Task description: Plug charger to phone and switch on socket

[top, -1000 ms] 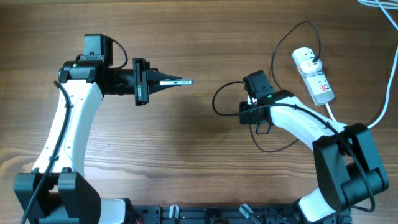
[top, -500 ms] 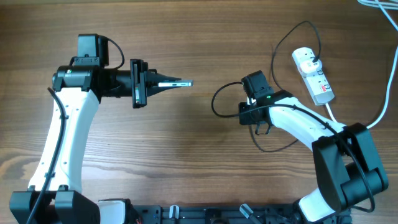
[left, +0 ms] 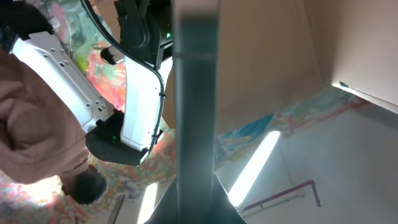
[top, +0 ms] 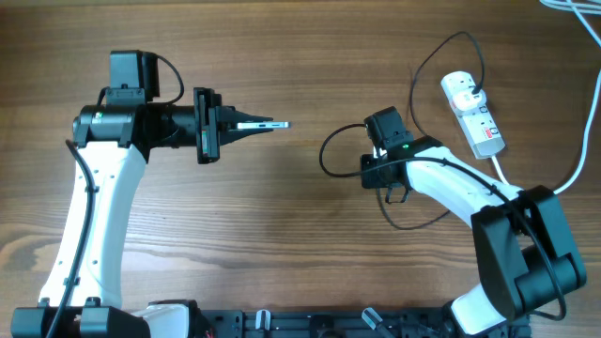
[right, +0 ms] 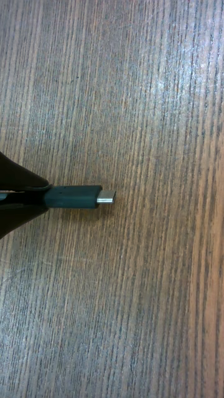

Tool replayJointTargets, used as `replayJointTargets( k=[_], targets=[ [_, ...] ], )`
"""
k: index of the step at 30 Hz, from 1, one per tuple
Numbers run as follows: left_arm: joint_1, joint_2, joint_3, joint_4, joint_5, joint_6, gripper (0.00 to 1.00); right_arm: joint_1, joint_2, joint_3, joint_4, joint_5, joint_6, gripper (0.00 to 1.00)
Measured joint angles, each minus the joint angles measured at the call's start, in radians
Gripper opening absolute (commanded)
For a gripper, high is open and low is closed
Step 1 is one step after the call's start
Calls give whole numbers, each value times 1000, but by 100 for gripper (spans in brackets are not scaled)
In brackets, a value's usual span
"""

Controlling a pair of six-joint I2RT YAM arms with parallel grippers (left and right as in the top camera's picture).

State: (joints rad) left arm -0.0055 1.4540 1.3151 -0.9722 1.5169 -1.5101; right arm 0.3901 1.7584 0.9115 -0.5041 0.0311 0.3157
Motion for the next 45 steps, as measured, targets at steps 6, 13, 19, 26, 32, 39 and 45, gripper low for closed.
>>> replayJointTargets(
  k=[6, 13, 19, 26, 32, 39, 45],
  targets=[
    [-135, 0, 0, -55, -51, -8, 4, 0, 0, 0, 0, 0, 0, 4],
    [-250, 0, 0, -101, -68, -9, 4, 0, 0, 0, 0, 0, 0, 4],
    [-257, -14, 0, -101, -65, -17, 4, 0, 0, 0, 0, 0, 0, 4],
    [-285, -48, 0, -101, -64, -31, 4, 0, 0, 0, 0, 0, 0, 5],
    [-297, -54, 0, -101, -74, -38, 4, 0, 0, 0, 0, 0, 0, 5],
    [-297, -54, 0, -95, -100, -40, 4, 0, 0, 0, 0, 0, 0, 4],
    [-303, -55, 0, -93, -260, 95, 4, 0, 0, 0, 0, 0, 0, 4]
  ],
)
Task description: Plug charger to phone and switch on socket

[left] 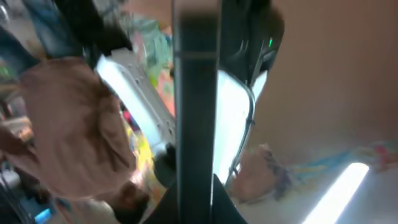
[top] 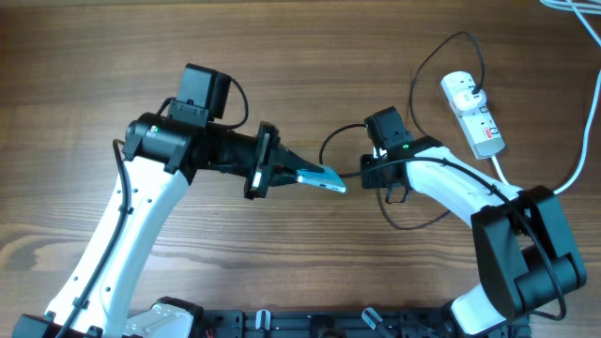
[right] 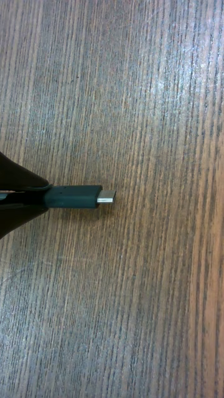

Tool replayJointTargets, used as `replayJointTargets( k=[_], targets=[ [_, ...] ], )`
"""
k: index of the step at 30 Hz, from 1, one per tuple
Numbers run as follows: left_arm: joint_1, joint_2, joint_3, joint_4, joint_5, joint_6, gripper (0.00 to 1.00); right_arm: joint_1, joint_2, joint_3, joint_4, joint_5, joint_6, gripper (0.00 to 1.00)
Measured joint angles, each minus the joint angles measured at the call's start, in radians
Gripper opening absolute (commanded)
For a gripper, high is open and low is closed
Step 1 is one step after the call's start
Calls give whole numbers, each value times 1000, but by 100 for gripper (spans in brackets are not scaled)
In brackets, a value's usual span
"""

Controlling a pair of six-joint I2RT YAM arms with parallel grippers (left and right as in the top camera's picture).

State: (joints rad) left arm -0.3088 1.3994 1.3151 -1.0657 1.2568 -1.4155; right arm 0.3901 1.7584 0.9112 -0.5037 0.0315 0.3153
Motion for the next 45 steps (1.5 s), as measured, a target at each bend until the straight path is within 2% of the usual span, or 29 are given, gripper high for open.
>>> replayJointTargets(
  k=[1, 4, 6, 8, 10, 12, 14, 16, 19, 22, 25, 27, 28, 30, 31, 32, 35, 39, 40, 41, 42, 44, 45],
  targets=[
    [0, -1, 0, -2, -64, 39, 4, 0, 0, 0, 1, 0, 0, 4],
    [-3, -3, 0, -5, -484, 221, 4, 0, -1, -2, 5, 0, 0, 4],
    [-1, -3, 0, 2, -736, 281, 4, 0, -2, -5, 10, 0, 0, 5],
    [18, -3, -2, 70, -885, 372, 4, 0, -3, -6, 11, 0, 1, 4],
    [55, -3, -2, 164, -946, 466, 4, 0, -3, -6, 12, -1, 3, 5],
    [119, -3, -2, 234, -921, 520, 4, -7, -3, -3, 10, -26, -48, 4],
    [213, 1, -2, 262, -827, 565, 4, -35, 9, 22, -9, -175, -150, 4],
    [292, 31, -2, 275, -681, 621, 4, -45, 16, 26, -80, -393, -260, 4],
    [380, 178, -2, 383, -341, 729, 4, -81, 10, 23, -157, -789, -435, 4],
    [380, 246, -2, 487, -124, 765, 4, -120, -64, 23, -156, -1027, -496, 4],
    [379, 247, -2, 506, -31, 772, 4, -147, -89, 23, -157, -1117, -505, 4],
    [379, 247, -2, 510, -11, 775, 4, -164, -89, 23, -84, -1163, -487, 4],
    [379, 247, -2, 514, -7, 774, 4, -174, -89, 23, -58, -1136, -462, 4],
    [379, 247, -2, 521, 2, 773, 4, -183, -89, 25, -76, -900, -408, 4],
    [379, 247, -2, 521, 2, 773, 4, -183, -89, 25, -86, -848, -364, 4],
    [379, 247, -2, 524, 3, 771, 4, -183, -89, 25, -109, -546, -329, 4],
    [379, 247, -2, 524, 2, 771, 4, -181, -89, -4, -70, -357, -301, 4],
    [379, 247, -2, 525, 1, 771, 4, -134, -79, -56, -29, -206, -281, 5],
    [379, 247, -2, 525, 1, 771, 4, -114, -76, -56, -16, -181, -280, 8],
    [379, 247, -2, 525, 1, 771, 4, -92, -75, -62, 9, -150, -277, 20],
    [379, 247, -2, 525, 0, 771, 4, -75, -76, -71, 35, -122, -274, 26],
    [379, 247, -2, 525, -2, 771, 4, -59, -76, -78, 82, -93, -269, 34],
    [379, 247, -2, 525, -2, 771, 4, -58, -76, -80, 100, -87, -267, 35]
  ],
)
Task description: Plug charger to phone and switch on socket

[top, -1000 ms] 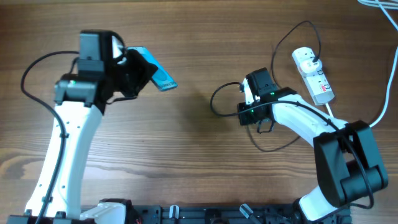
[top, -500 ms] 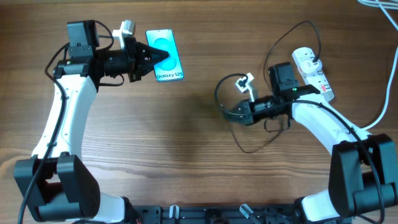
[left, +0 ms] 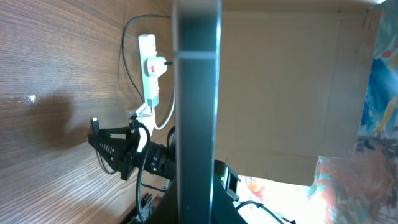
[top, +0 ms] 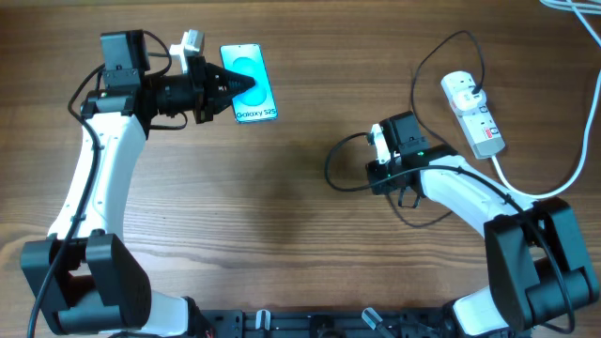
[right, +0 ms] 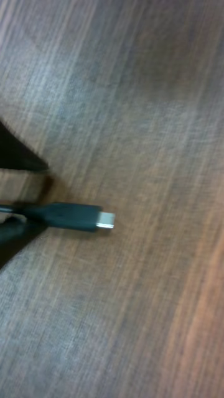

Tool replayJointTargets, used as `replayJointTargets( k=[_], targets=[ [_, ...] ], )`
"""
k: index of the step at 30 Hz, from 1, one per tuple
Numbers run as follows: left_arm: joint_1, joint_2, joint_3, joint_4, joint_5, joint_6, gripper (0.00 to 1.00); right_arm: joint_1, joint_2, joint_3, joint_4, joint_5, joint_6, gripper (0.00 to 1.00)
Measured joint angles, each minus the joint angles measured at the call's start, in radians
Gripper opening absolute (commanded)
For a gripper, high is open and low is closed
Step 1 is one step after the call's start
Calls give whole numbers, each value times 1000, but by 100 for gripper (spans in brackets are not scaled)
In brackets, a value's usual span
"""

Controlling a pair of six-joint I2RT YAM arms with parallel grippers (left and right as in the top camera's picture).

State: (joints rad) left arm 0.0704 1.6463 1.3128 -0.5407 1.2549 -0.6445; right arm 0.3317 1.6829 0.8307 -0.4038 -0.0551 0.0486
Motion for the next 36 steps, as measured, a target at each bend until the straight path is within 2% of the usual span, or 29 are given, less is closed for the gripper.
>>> replayJointTargets(
  k=[7, 10, 11, 13, 14, 17, 21, 22, 26, 28, 30, 33, 35, 36],
  targets=[
    [0, 0, 0, 0, 0, 0, 4, 0, 4, -6, 32, 16, -9, 36],
    [0, 0, 0, 0, 0, 0, 4, -1, 27, 2, 78, 18, -34, 23],
    [0, 0, 0, 0, 0, 0, 4, -2, 34, 9, 80, 10, -42, 23],
    [0, 0, 0, 0, 0, 0, 4, -2, 37, 14, 69, -9, -47, 24],
    [0, 0, 0, 0, 0, 0, 4, -1, 38, 18, 56, -19, -47, 29],
    [0, 0, 0, 0, 0, 0, 4, -1, 38, 29, 6, -42, -53, 34],
    [0, 0, 0, 0, 0, -15, 4, -1, 38, 36, -22, -35, -55, 12],
    [0, 0, 0, 0, 0, -15, 4, -2, 38, 35, -23, -34, -55, 4],
    [0, 0, 0, 9, 5, -19, 4, -12, 43, 46, -45, -88, -50, 4],
    [2, 0, -1, 71, 37, -24, 4, -34, 57, 77, -122, -210, -61, 4],
    [4, 0, -1, 127, 72, -27, 4, -71, 61, 117, -158, -507, -93, 4],
    [4, 0, -1, 209, 77, -53, 4, -121, 48, 168, -112, -936, -126, 4],
    [4, 0, -1, 248, 78, -79, 4, -133, 39, 169, -116, -1025, -129, 4],
    [4, 0, -1, 251, 79, -85, 4, -135, 39, 170, -130, -994, -129, 4]
  ],
)
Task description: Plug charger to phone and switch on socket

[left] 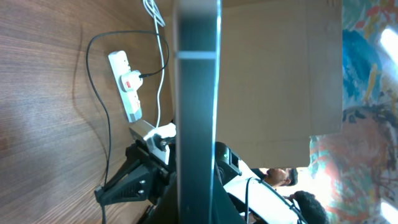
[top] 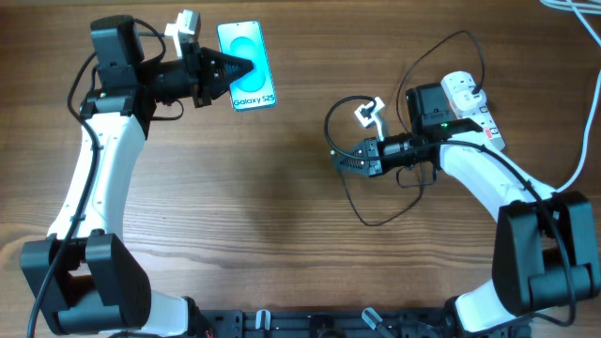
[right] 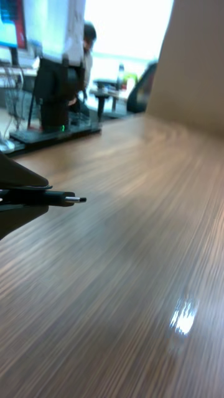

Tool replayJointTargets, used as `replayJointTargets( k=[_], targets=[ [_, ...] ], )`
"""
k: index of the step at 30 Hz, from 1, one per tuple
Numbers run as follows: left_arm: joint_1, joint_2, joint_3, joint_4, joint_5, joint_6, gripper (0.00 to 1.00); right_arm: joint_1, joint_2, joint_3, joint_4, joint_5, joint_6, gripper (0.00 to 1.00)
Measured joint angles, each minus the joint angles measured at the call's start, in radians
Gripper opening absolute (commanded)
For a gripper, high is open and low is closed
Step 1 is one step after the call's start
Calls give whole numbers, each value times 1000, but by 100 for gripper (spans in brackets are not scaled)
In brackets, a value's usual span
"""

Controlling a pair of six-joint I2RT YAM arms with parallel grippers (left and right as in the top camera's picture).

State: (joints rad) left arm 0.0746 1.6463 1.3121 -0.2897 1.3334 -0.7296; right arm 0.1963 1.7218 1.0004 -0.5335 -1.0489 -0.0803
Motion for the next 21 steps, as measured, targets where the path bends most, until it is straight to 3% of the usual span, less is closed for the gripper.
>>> replayJointTargets(
  k=[3, 5, 6, 7, 10, 12, 15, 21],
  targets=[
    [0, 0, 0, -6, 0, -13, 4, 0, -2, -4, -60, 436, 64, 4],
    [0, 0, 0, -16, -1, -16, 4, -1, -4, -72, 14, 744, 141, 4],
    [0, 0, 0, -17, 0, -16, 4, -2, -5, -103, 47, 801, 153, 4],
    [0, 0, 0, -19, -1, -17, 4, -2, -5, -134, 69, 843, 166, 6],
    [0, 0, 0, -19, -3, -17, 4, 33, -24, -154, 104, 940, 171, 28],
    [0, 0, 0, -19, -3, -17, 4, 59, -28, -155, 99, 966, 169, 30],
    [0, 0, 0, -20, -3, -17, 4, 67, -34, -162, 100, 991, 166, 22],
    [0, 0, 0, -21, -3, -17, 4, 67, -39, -162, 60, 1017, 171, 15]
  ],
)
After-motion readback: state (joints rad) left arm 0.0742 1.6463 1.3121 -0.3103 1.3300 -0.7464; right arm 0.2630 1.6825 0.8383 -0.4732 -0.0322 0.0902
